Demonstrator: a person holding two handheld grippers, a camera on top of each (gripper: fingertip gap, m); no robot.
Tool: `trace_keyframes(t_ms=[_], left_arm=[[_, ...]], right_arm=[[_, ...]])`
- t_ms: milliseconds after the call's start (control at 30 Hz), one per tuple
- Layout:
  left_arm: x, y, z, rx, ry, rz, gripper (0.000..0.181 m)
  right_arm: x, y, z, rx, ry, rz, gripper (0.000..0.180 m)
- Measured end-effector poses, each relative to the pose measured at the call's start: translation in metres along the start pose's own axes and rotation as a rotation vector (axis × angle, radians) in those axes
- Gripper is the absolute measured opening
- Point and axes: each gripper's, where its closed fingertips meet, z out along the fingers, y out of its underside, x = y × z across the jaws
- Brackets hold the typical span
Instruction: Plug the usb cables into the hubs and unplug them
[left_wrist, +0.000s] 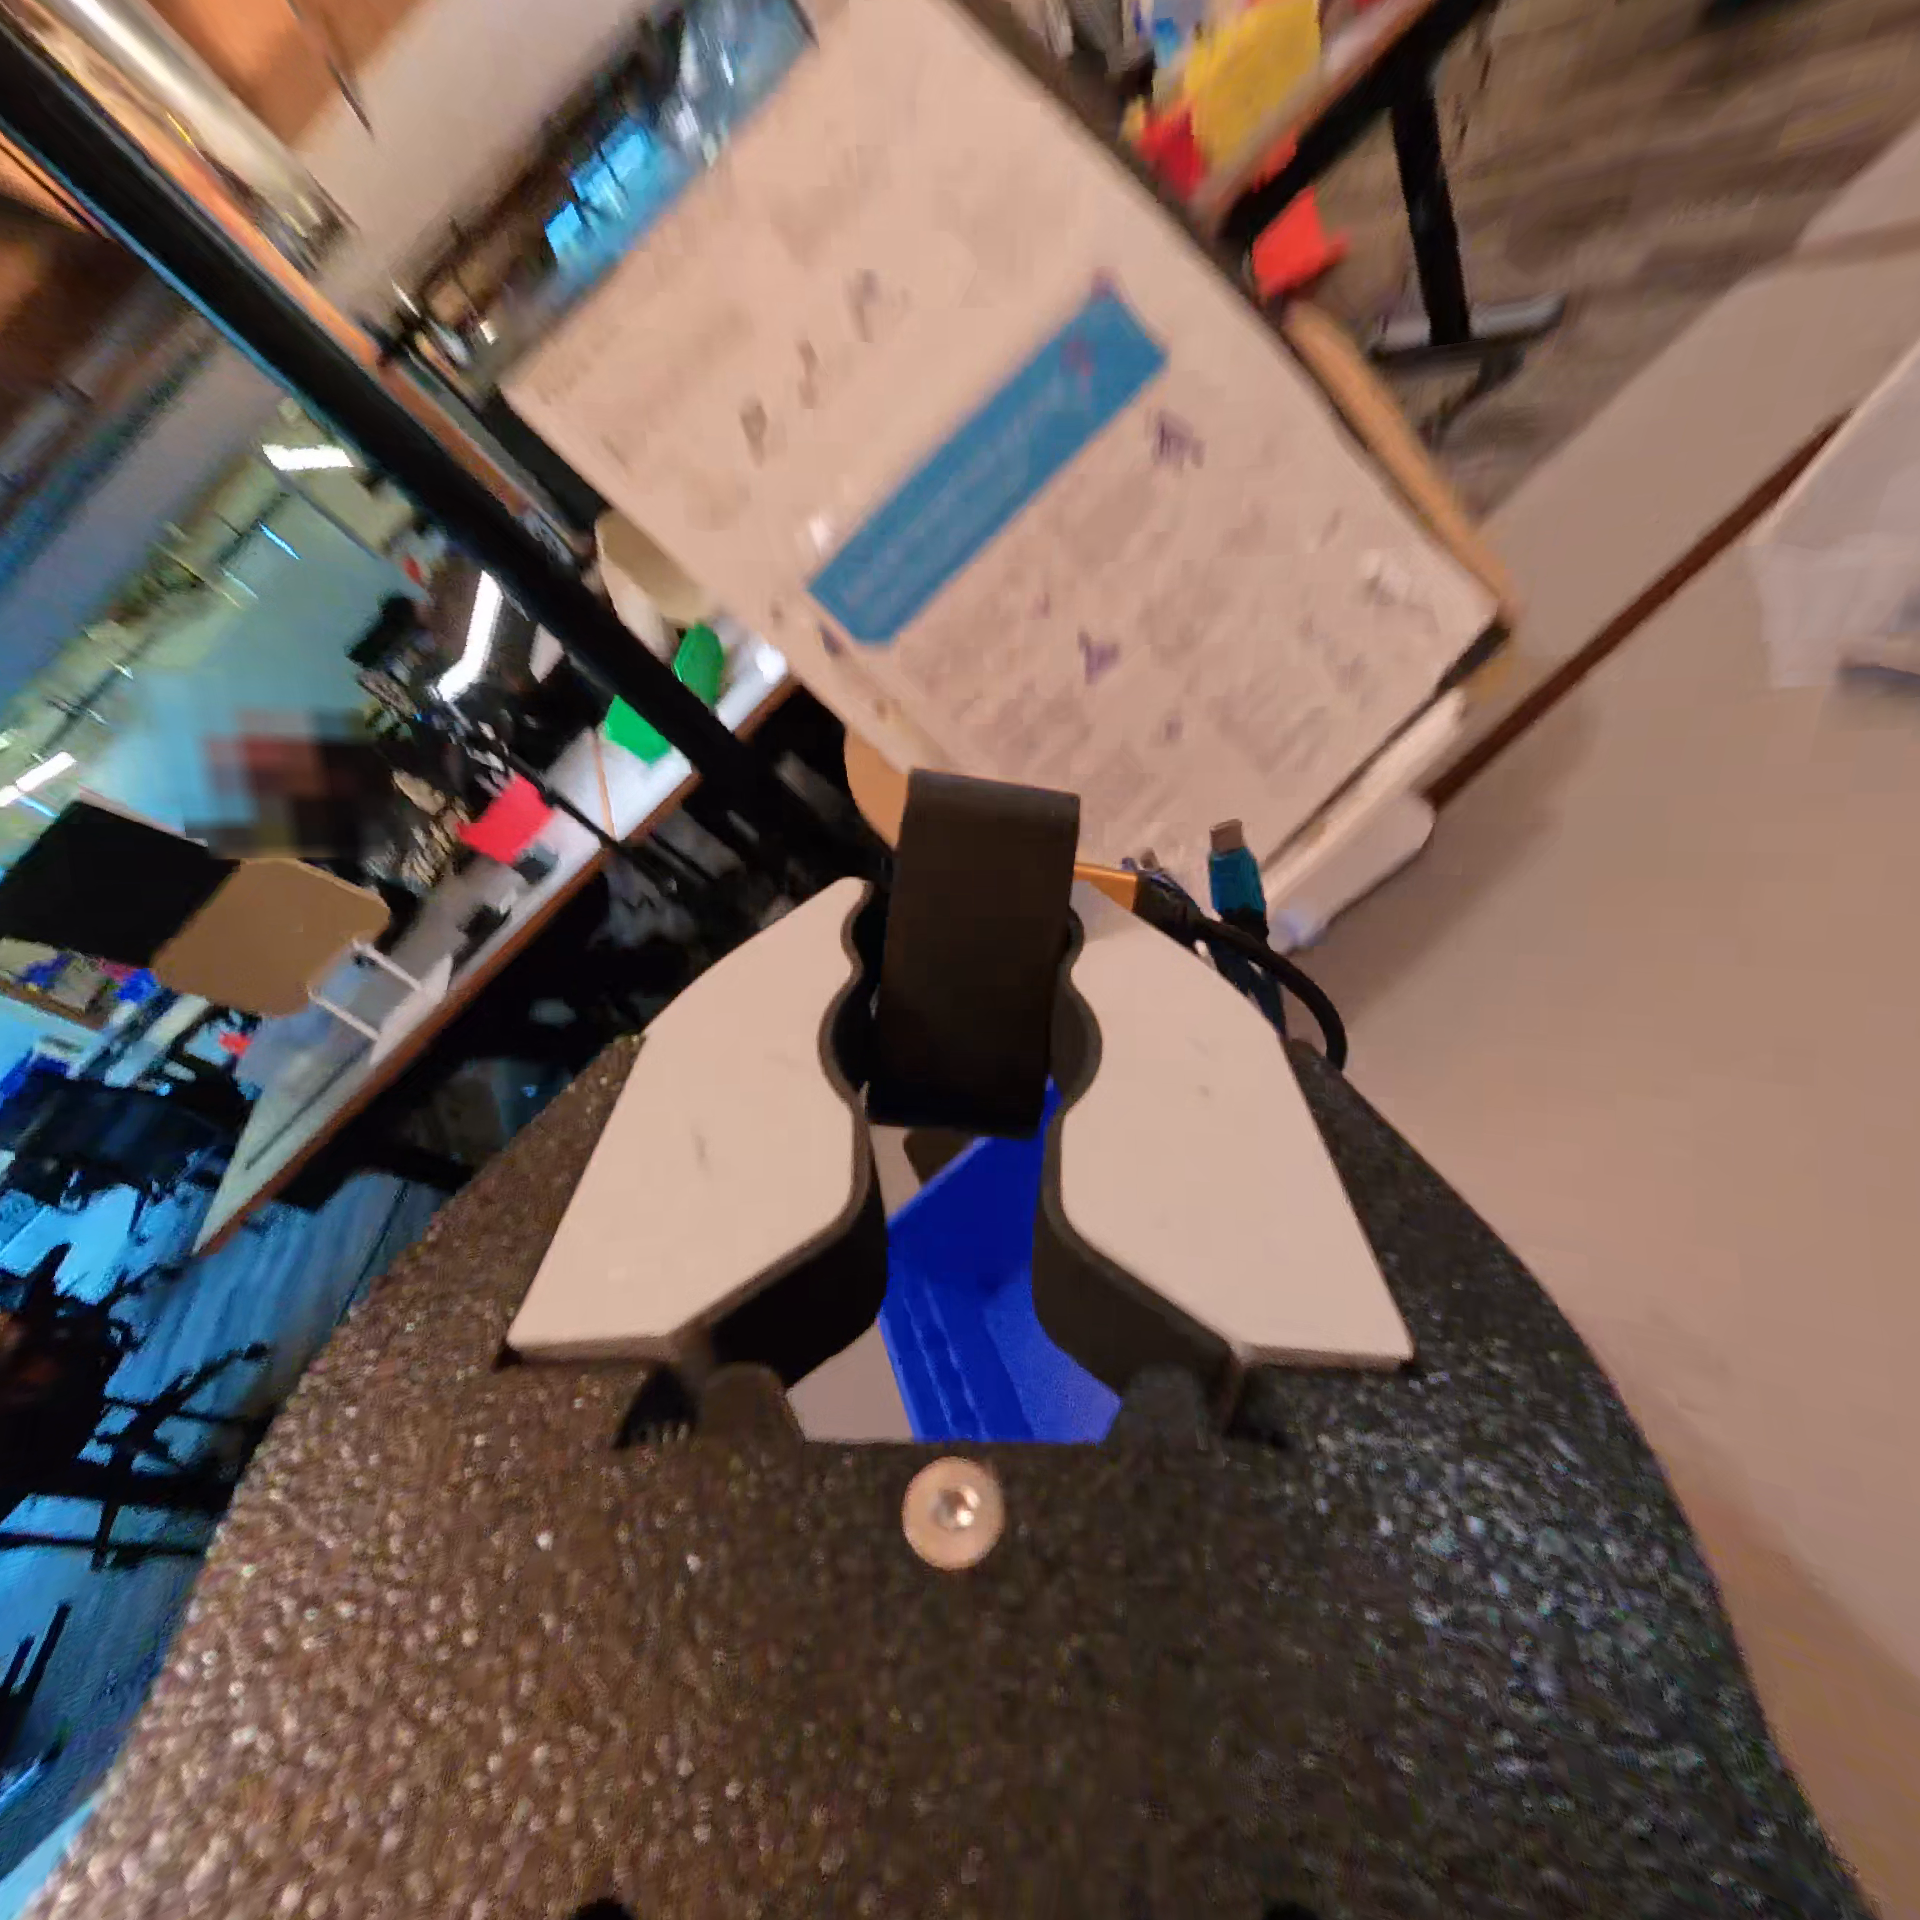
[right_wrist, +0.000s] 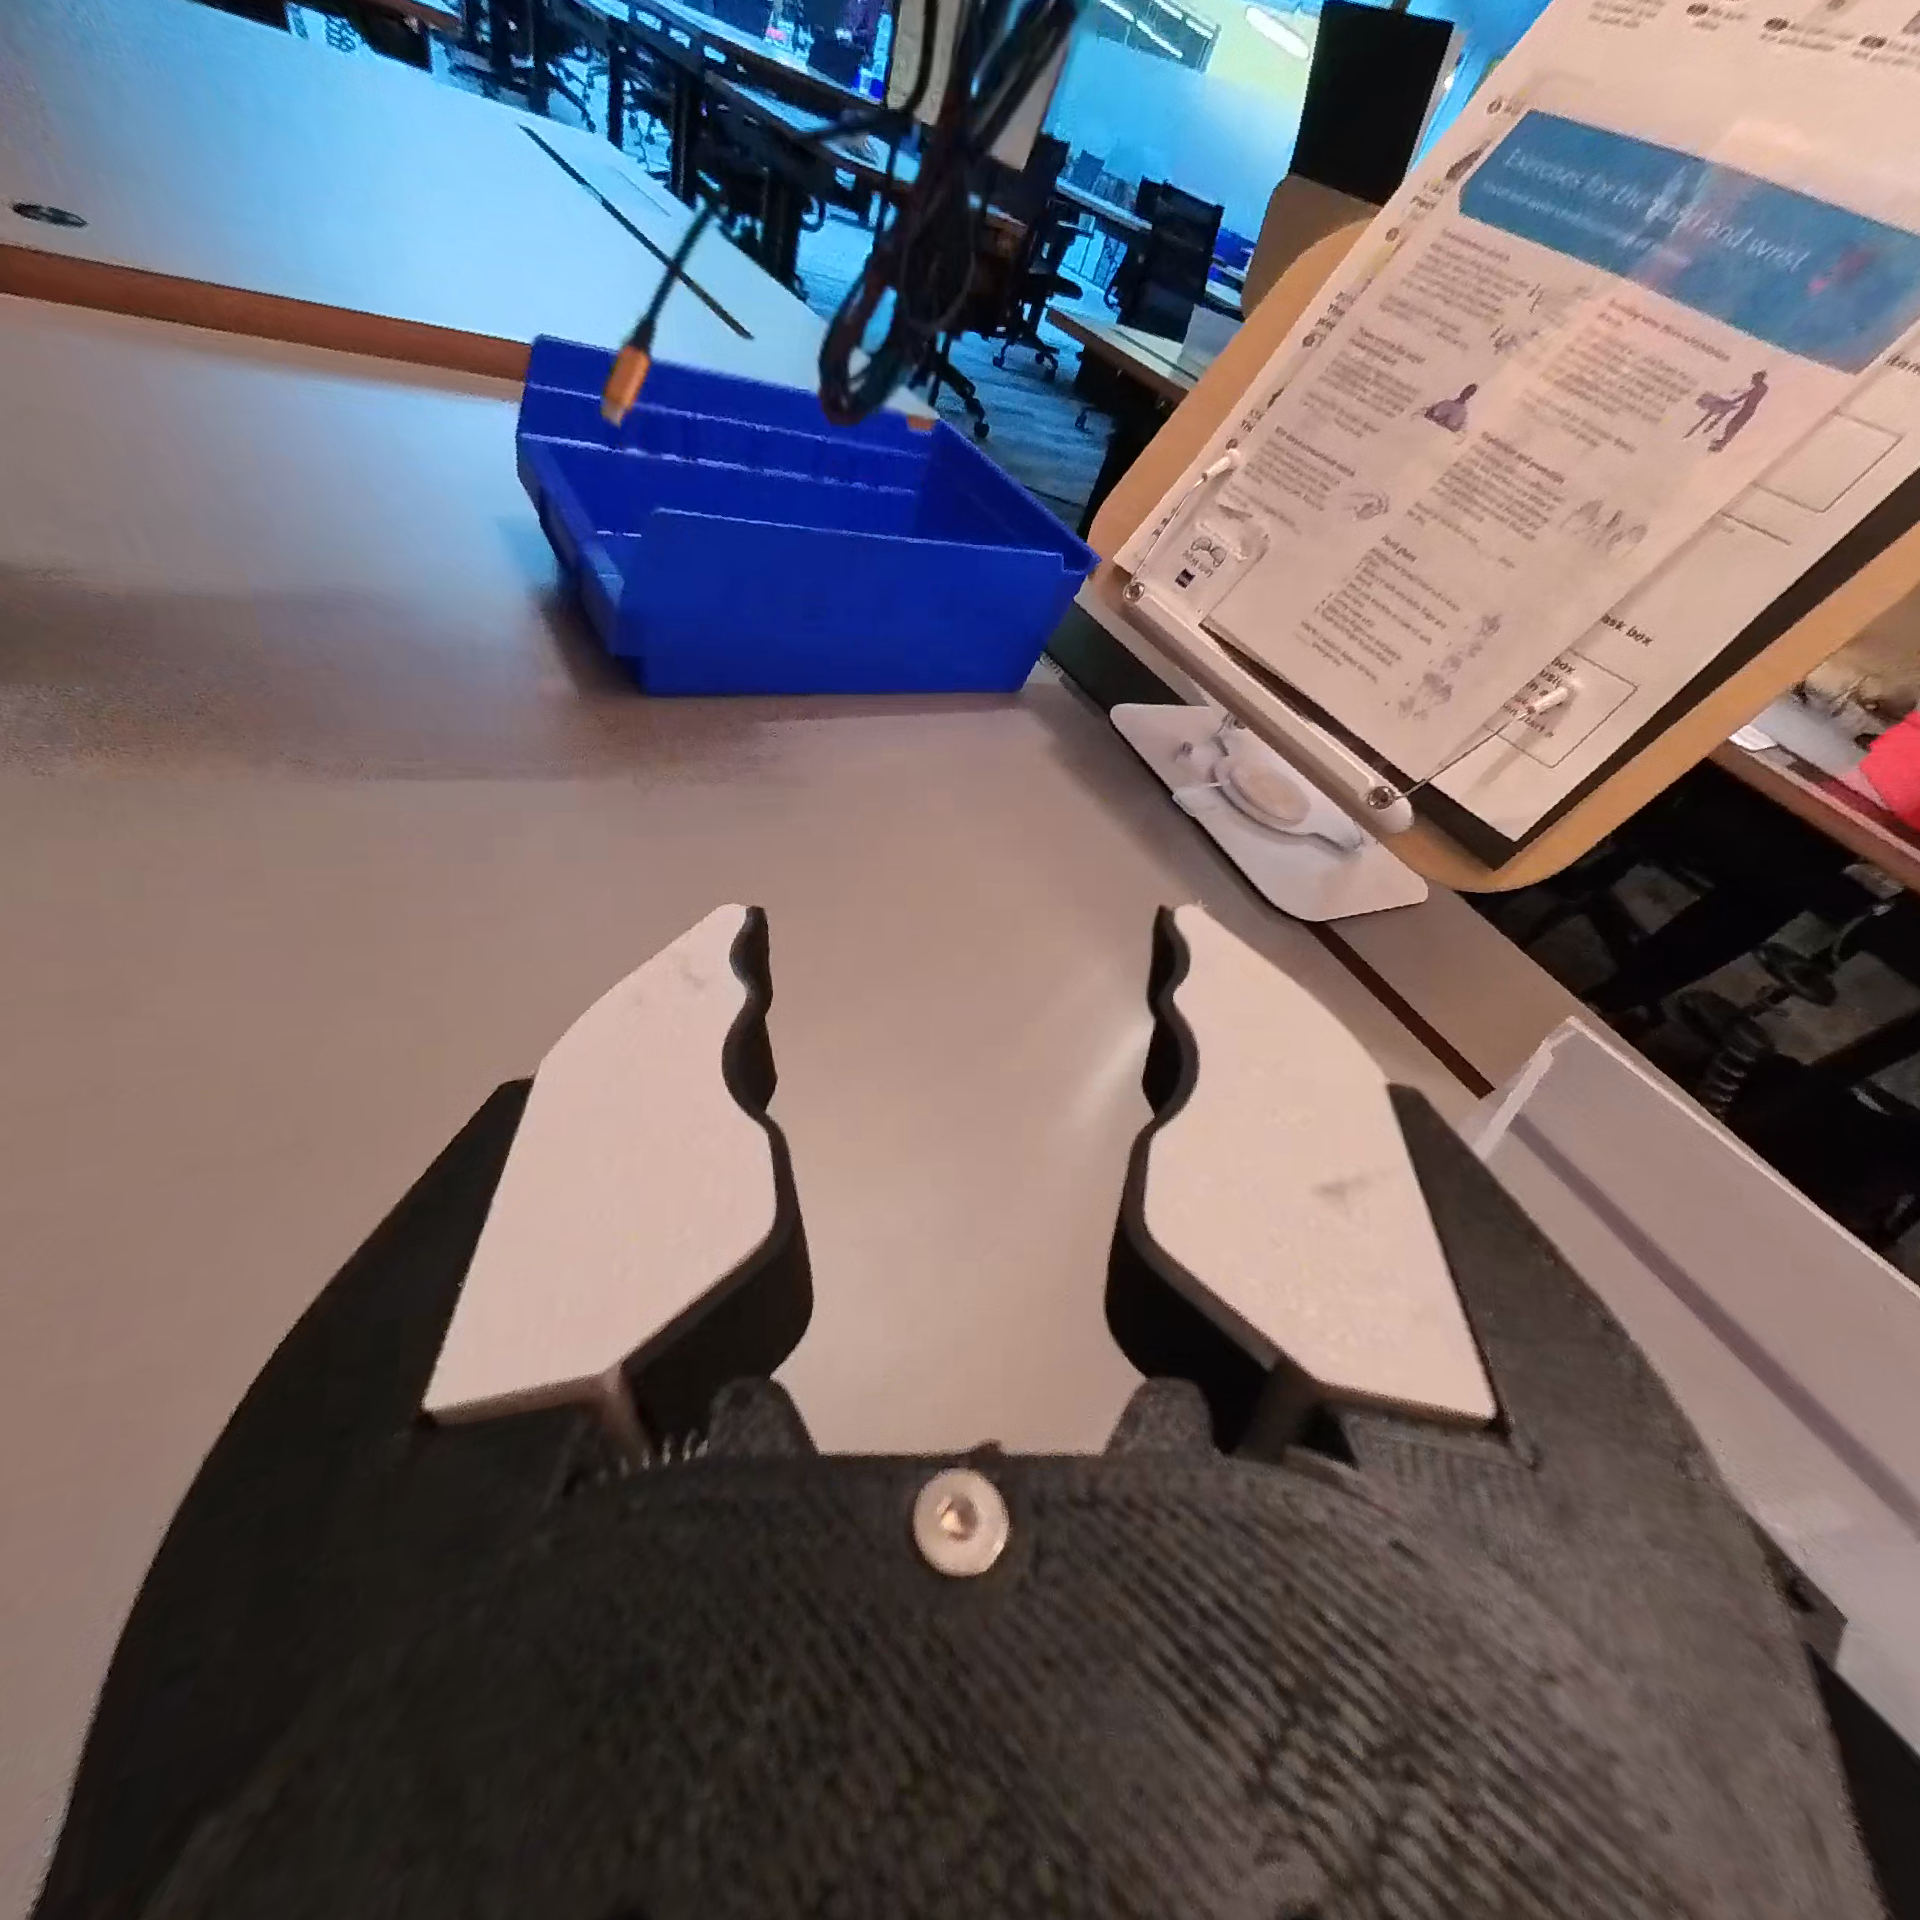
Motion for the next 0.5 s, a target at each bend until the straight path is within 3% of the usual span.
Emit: trace_keyframes(t_ms=[100, 233, 367, 500], left_arm=[[0.011, -0.061, -0.031, 0.124, 0.015, -0.069, 0.03], [0.055, -0.11, -0.053, 0.203, 0.218, -0.232, 0.03], [0.127, -0.118, -0.051, 0.214, 0.475, -0.367, 0.03], [0.211, -0.096, -0.038, 0.204, 0.678, -0.483, 0.03]], right_arm=[[0.009, 0.0, -0.007, -0.01, 0.054, -0.029, 0.071], [0.032, -0.004, -0.02, 0.019, 0.178, -0.04, 0.069], [0.061, -0.003, -0.034, 0.03, 0.376, -0.093, 0.068], [0.058, -0.019, -0.04, 0.072, 0.43, -0.185, 0.068]])
